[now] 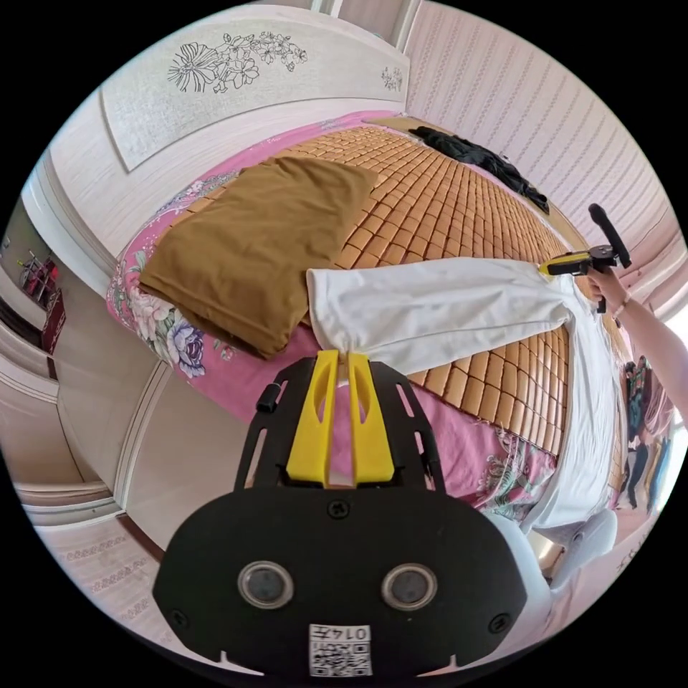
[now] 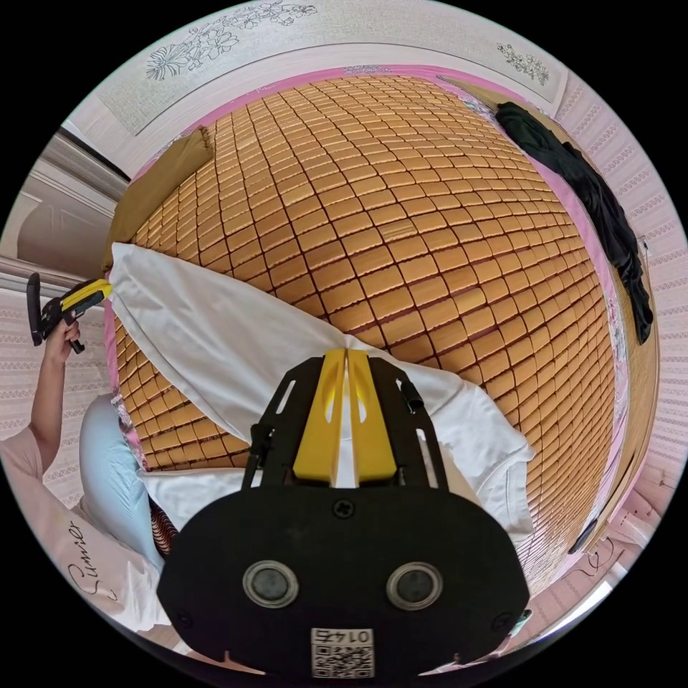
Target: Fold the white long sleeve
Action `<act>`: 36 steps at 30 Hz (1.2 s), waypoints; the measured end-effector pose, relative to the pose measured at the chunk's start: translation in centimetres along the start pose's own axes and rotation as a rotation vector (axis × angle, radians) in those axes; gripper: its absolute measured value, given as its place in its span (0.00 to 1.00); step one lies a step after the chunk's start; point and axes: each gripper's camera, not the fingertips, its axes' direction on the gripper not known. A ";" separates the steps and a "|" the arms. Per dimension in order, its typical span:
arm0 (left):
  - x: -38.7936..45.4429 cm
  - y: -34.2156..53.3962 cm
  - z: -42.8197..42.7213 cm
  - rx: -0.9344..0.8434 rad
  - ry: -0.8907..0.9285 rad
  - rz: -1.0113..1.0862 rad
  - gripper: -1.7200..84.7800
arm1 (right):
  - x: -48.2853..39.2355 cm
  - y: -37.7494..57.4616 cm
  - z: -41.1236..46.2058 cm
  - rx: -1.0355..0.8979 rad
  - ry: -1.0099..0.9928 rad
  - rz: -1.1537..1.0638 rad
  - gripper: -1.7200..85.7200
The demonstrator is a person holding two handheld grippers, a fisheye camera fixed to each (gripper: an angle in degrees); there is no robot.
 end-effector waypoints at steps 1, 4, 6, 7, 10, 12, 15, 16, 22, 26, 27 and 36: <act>-0.5 0.4 -1.0 0.012 0.043 -0.002 0.02 | 0.1 0.0 -0.1 -0.004 0.005 -0.003 0.01; -1.6 1.6 -3.5 0.059 0.146 0.011 0.01 | 0.1 0.1 -0.3 -0.012 0.021 -0.019 0.02; -1.9 2.3 -5.1 0.093 0.186 0.037 0.01 | 0.2 0.2 -0.4 -0.013 0.025 -0.024 0.02; -1.9 3.0 -6.1 0.134 0.212 0.069 0.01 | 0.4 0.3 -0.6 -0.013 0.023 -0.024 0.02; -1.6 4.5 -6.4 0.130 0.220 0.177 0.01 | 1.0 0.5 -0.9 -0.013 0.009 -0.016 0.02; -1.9 5.4 -4.9 0.080 0.194 0.199 0.01 | 1.3 0.6 -1.1 -0.013 -0.001 -0.011 0.02; -3.3 6.3 -3.7 0.042 0.207 0.161 0.01 | 2.0 0.9 -1.4 -0.014 -0.022 -0.005 0.02; -4.0 6.4 -4.3 0.072 0.239 0.143 0.01 | 2.2 1.0 -1.5 -0.021 -0.028 -0.007 0.02; -7.7 6.5 -5.7 0.103 0.330 0.116 0.01 | 3.5 1.5 -2.1 -0.047 -0.073 -0.018 0.02; -8.4 6.4 -3.9 0.032 0.327 0.070 0.01 | 4.7 2.1 -2.5 -0.053 -0.133 0.000 0.02; -7.9 6.2 -4.3 0.053 0.308 0.079 0.02 | 4.8 2.3 -2.5 -0.057 -0.142 0.000 0.03; -7.5 3.0 -8.1 0.095 0.174 0.031 0.08 | -4.6 9.8 -7.8 0.134 -0.139 -0.239 0.09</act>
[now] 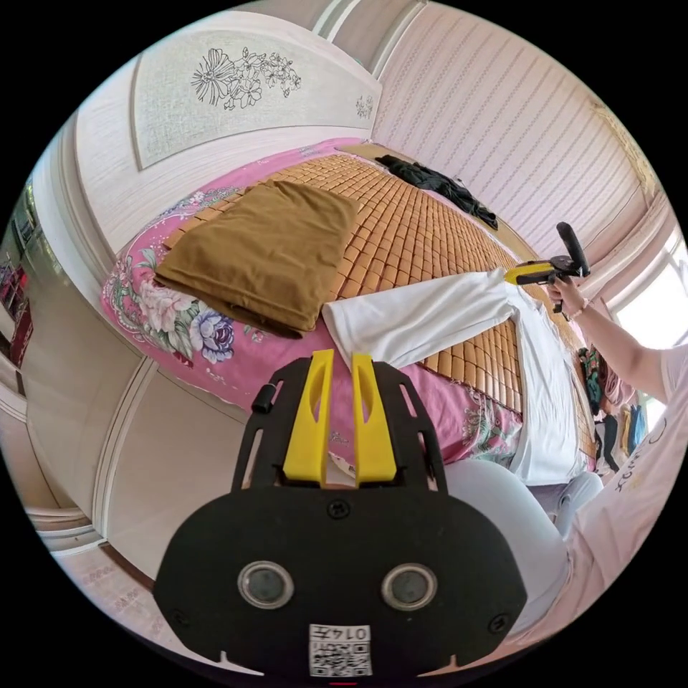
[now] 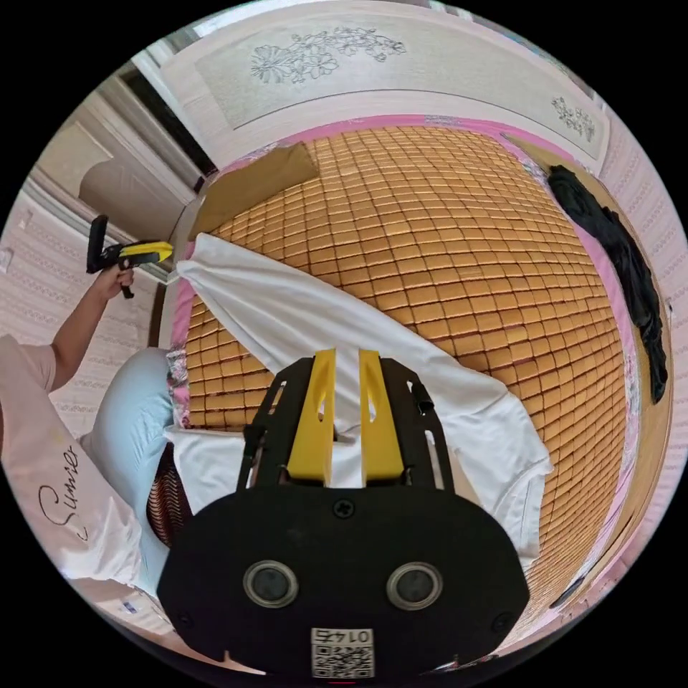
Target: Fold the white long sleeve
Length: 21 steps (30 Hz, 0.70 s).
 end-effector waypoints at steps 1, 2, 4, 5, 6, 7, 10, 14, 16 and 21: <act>0.1 -0.7 0.5 0.008 0.002 -0.004 0.08 | -2.4 0.2 1.1 -0.027 -0.030 -0.055 0.09; 0.1 -1.1 1.0 0.004 0.000 -0.013 0.08 | -4.3 0.5 2.4 -0.050 -0.059 -0.100 0.09; 0.7 -2.4 2.9 -0.015 -0.014 -0.017 0.08 | -6.0 0.9 4.3 -0.095 -0.038 -0.126 0.09; 0.9 -2.6 3.3 -0.022 -0.022 -0.018 0.08 | -6.5 1.2 5.2 -0.124 -0.014 -0.122 0.08; 1.3 -3.0 4.1 -0.039 -0.029 -0.013 0.08 | -6.6 1.4 5.3 -0.118 -0.004 -0.117 0.08; 1.6 -3.3 4.9 -0.060 -0.022 -0.005 0.08 | -6.9 1.9 4.9 -0.088 0.008 -0.113 0.06; 1.7 -3.7 6.7 -0.110 -0.021 0.002 0.08 | -7.6 3.0 4.5 -0.106 -0.007 -0.138 0.02; 1.1 -3.8 7.4 -0.103 0.002 -0.018 0.08 | -9.0 4.6 3.1 -0.087 -0.020 -0.203 0.01; 1.0 -3.8 7.6 -0.100 0.012 -0.022 0.08 | -9.3 5.1 3.6 -0.128 -0.018 -0.229 0.01; 1.1 -4.0 7.0 -0.086 0.000 -0.038 0.08 | -9.3 5.1 2.8 -0.075 -0.032 -0.205 0.05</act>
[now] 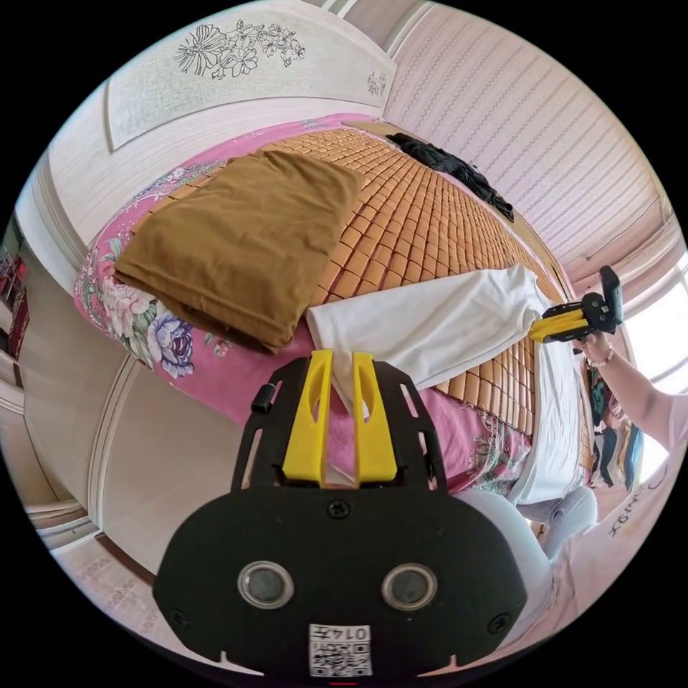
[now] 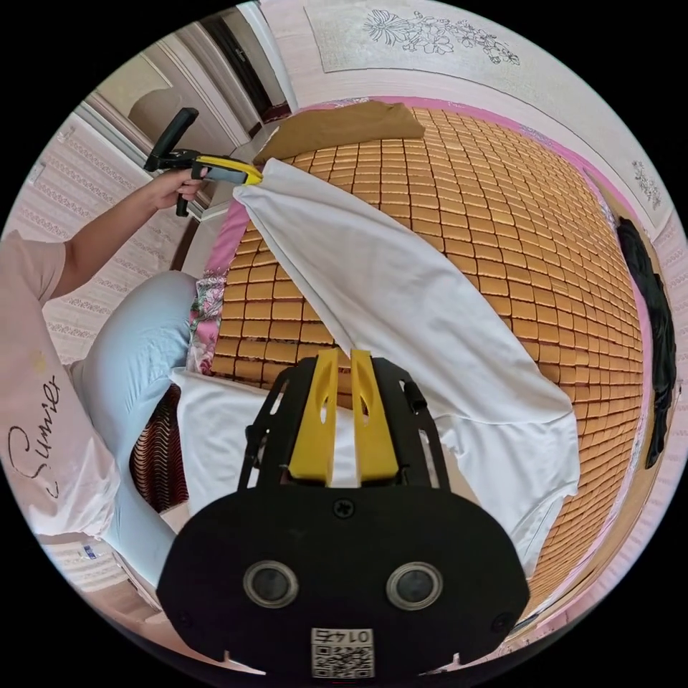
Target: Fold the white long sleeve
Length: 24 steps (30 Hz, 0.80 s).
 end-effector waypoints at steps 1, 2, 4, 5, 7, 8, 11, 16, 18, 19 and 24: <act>0.0 0.3 -0.6 0.021 -0.001 -0.013 0.08 | 0.2 -0.2 -0.8 0.035 -0.012 0.005 0.05; 0.0 0.5 -0.9 0.032 0.001 -0.019 0.08 | 0.7 -0.5 -1.5 0.061 -0.010 0.019 0.06; 0.0 1.3 -2.0 0.071 0.012 -0.046 0.08 | 2.1 -1.3 -2.3 0.087 0.009 0.068 0.07; 0.1 1.4 -2.2 0.076 0.015 -0.050 0.08 | 3.2 -2.2 -2.5 0.094 0.018 0.104 0.07; 0.1 1.4 -2.4 0.100 0.018 -0.063 0.08 | 4.5 -3.7 -2.3 0.089 0.027 0.140 0.08; 0.1 1.2 -2.3 0.104 0.014 -0.063 0.08 | 5.3 -4.9 -2.0 0.081 0.032 0.157 0.09; -0.1 -1.5 -0.6 0.083 -0.035 -0.070 0.09 | 7.3 -6.9 -1.1 0.076 0.052 0.247 0.10; 0.9 -4.9 3.7 0.025 -0.131 -0.019 0.08 | 9.2 -7.7 0.5 0.038 0.090 0.369 0.10; 1.2 -5.4 3.6 0.013 -0.122 0.014 0.05 | 9.3 -7.8 1.4 0.017 0.078 0.369 0.10; 1.3 -5.5 3.0 0.029 -0.137 0.018 0.02 | 9.2 -7.8 1.1 0.043 0.080 0.372 0.10; 0.9 -6.2 2.2 0.110 -0.208 0.026 0.02 | 8.6 -8.5 1.1 0.062 0.081 0.377 0.09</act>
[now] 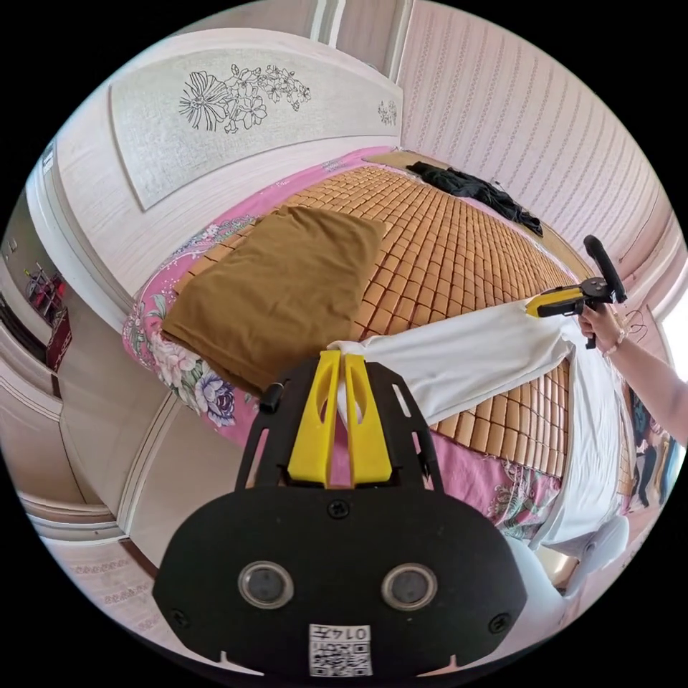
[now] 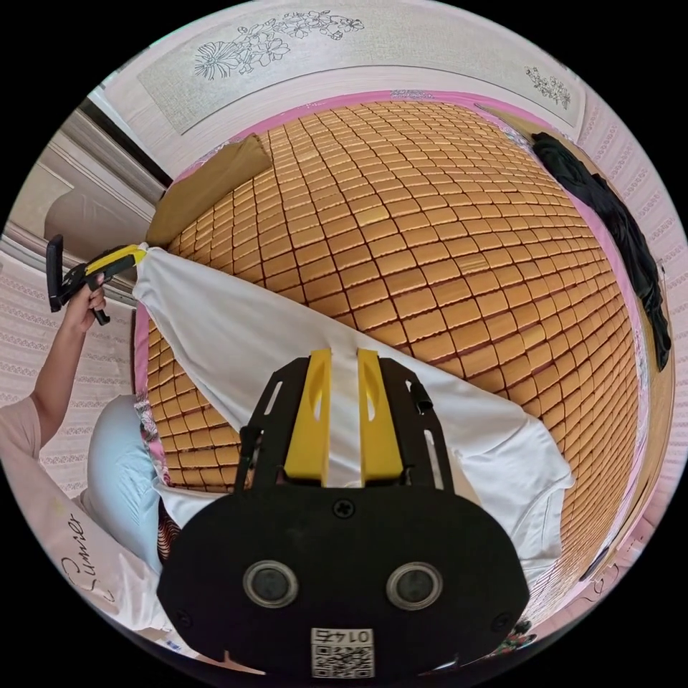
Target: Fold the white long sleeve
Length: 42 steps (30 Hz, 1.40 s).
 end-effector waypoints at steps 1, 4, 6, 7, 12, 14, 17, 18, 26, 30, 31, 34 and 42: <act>-0.1 -0.2 1.3 -0.042 0.000 0.008 0.03 | -0.3 -0.2 0.0 0.007 0.003 -0.001 0.09; -0.8 0.0 1.8 -0.031 0.006 -0.051 0.07 | -0.9 -0.7 -0.5 -0.004 -0.005 0.006 0.10; -1.5 0.7 0.0 0.016 0.016 -0.097 0.09 | -1.6 -0.7 -1.4 0.008 -0.031 0.005 0.11; -2.0 1.6 -1.3 0.045 0.027 -0.119 0.09 | -2.6 -0.5 -2.4 0.032 -0.051 -0.017 0.11; -2.4 5.6 -0.9 0.004 0.111 -0.167 0.10 | -10.7 2.0 -3.2 0.033 -0.168 -0.213 0.12; -2.7 6.2 0.7 -0.037 0.141 -0.202 0.10 | -13.5 3.2 -1.9 -0.016 -0.148 -0.253 0.12; -3.8 6.5 2.4 -0.016 0.147 -0.257 0.08 | -14.0 3.9 -2.4 0.012 -0.131 -0.215 0.10; -4.3 6.5 3.3 -0.035 0.151 -0.262 0.07 | -14.0 3.7 -2.5 -0.002 -0.141 -0.211 0.10; -6.7 7.5 3.1 -0.015 0.174 -0.216 0.05 | -19.3 -1.2 -7.3 0.005 -0.152 -0.212 0.11; -8.1 9.2 2.2 0.040 0.205 -0.251 0.10 | -25.7 -6.8 -8.4 0.033 -0.217 -0.243 0.11; -8.0 9.6 2.3 0.051 0.196 -0.251 0.11 | -28.1 -8.9 -8.6 0.054 -0.231 -0.255 0.11; -8.3 9.9 3.9 0.069 0.202 -0.280 0.12 | -33.9 -14.2 -8.3 0.064 -0.233 -0.281 0.11; -10.7 11.7 6.6 0.136 0.262 -0.310 0.04 | -41.0 -24.6 -5.5 -0.015 -0.048 -0.176 0.11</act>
